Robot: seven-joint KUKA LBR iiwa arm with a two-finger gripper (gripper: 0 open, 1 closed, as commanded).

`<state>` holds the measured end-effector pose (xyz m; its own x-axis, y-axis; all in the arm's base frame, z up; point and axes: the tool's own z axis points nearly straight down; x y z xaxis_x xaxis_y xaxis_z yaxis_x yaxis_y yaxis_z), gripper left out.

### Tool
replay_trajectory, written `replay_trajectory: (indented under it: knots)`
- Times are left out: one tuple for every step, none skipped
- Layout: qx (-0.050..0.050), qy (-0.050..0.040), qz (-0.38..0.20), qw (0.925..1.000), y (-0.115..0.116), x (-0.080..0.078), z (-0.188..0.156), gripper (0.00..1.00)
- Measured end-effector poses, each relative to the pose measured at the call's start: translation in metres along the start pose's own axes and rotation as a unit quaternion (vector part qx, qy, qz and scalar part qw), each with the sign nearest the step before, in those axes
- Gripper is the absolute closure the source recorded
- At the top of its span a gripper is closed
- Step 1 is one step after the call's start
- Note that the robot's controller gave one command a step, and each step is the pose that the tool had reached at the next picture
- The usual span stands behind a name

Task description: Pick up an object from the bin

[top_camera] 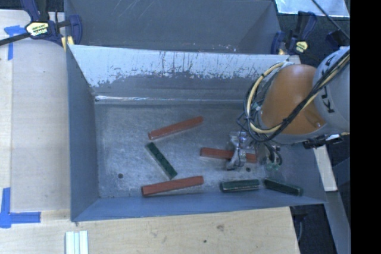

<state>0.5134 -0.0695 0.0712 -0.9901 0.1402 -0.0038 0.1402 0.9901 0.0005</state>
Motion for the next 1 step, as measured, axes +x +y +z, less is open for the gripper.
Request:
replay_trajectory:
  knots:
    - [0.002,-0.005,-0.012,0.9999,-0.0429,-0.0371,-0.1159,1.0]
